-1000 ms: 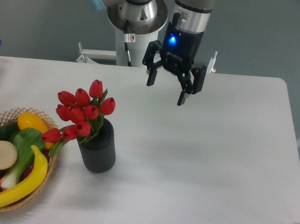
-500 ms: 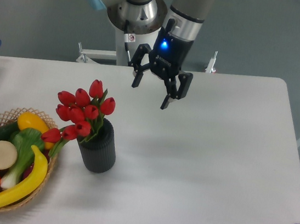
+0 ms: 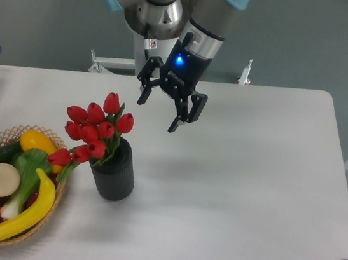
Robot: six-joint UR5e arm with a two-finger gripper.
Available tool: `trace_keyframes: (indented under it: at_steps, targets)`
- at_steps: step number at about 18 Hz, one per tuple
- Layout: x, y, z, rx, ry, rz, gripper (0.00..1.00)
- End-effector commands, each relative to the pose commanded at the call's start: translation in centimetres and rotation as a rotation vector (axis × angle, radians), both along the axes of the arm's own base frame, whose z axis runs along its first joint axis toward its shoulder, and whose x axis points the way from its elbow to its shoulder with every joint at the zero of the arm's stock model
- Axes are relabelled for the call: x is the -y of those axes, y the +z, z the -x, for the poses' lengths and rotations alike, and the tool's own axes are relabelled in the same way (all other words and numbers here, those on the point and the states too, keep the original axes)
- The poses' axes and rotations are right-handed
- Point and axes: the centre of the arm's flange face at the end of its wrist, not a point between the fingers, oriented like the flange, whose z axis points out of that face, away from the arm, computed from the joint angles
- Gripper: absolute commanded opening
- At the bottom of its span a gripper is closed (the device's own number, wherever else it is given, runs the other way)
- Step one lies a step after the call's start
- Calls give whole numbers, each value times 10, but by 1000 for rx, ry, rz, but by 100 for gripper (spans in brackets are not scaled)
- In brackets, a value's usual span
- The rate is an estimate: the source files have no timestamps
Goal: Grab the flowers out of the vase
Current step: 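Move the open gripper toward the red tulips in the black vase, then lower the gripper around the tulip stems just above the vase rim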
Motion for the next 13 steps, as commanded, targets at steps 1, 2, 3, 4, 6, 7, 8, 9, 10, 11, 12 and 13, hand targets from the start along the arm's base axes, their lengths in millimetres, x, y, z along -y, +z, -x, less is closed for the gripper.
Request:
trace_keyframes:
  at_steps: [1, 2, 3, 4, 6, 7, 8, 9, 10, 11, 12, 13]
  targets:
    - [-3, 0, -1, -9, -7, -5, 100]
    - [-5, -2, 0, -13, -10, -6, 100]
    - [-7, -6, 0, -17, -20, -5, 100]
    - [-8, -10, -4, -25, -43, -2, 100]
    - [-9, -12, -5, -36, -69, -7, 100]
    - [-13, -12, -9, -34, -79, -8, 100]
    - [-16, -15, -11, -29, -85, -6, 100]
    - [-21, -17, -13, -24, -94, -3, 100]
    - [-25, -15, -16, -23, -102, -5, 100]
    - [-27, -17, -16, -20, -104, -3, 100]
    - [-29, -20, -16, -20, -108, -5, 100]
    - [-32, -23, -18, -20, -115, -5, 100]
